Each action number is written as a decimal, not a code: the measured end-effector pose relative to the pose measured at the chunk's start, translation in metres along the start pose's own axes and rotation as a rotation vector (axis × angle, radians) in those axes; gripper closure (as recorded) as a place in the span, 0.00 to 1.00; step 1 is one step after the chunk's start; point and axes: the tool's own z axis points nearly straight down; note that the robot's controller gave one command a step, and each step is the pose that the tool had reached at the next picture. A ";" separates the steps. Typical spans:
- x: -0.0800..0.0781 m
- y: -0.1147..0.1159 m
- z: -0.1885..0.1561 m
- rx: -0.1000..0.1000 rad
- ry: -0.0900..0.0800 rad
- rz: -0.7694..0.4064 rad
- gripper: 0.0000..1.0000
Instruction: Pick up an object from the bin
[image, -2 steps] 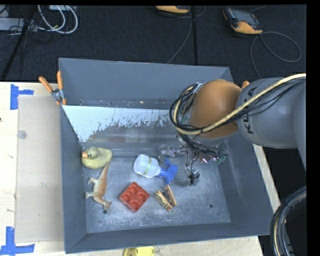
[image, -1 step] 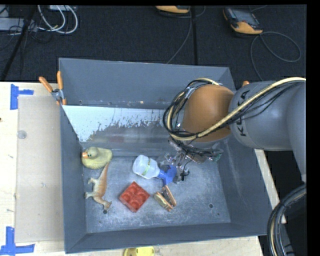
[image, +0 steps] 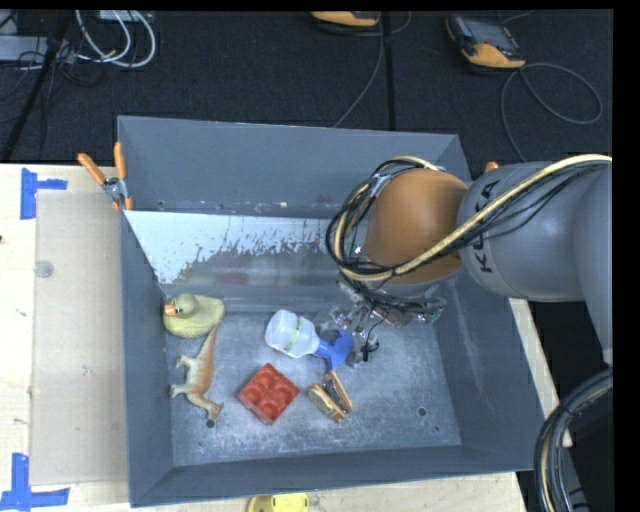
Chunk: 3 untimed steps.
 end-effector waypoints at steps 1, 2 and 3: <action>0.000 0.000 -0.002 -0.001 0.001 0.000 1.00; 0.001 0.002 -0.012 -0.006 0.005 0.001 1.00; 0.001 0.003 -0.035 -0.007 0.006 0.002 1.00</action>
Offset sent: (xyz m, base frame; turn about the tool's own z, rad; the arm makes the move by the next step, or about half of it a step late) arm 0.0001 0.0001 0.1271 0.0000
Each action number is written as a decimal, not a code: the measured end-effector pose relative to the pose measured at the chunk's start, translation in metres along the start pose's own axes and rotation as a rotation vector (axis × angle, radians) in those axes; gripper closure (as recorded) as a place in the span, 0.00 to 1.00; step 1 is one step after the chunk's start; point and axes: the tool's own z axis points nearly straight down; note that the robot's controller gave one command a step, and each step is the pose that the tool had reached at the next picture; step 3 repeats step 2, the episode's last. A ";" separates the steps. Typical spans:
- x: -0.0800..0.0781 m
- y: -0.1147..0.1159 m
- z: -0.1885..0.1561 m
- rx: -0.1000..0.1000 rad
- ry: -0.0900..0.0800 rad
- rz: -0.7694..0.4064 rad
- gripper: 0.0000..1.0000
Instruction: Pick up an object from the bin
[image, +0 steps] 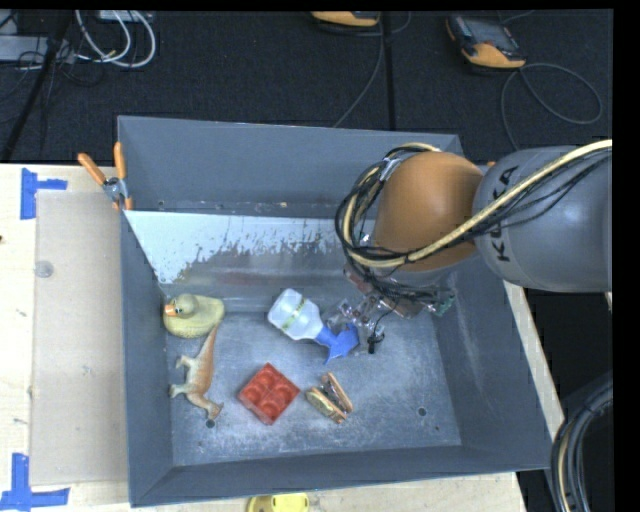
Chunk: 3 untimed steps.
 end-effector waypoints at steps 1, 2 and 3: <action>-0.001 -0.001 -0.022 0.005 -0.004 0.000 1.00; -0.002 -0.002 -0.041 0.008 -0.006 0.001 1.00; -0.002 -0.002 -0.041 0.008 -0.006 0.001 1.00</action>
Offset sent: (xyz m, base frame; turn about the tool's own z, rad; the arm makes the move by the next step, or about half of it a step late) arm -0.0002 -0.0001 0.0158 0.0000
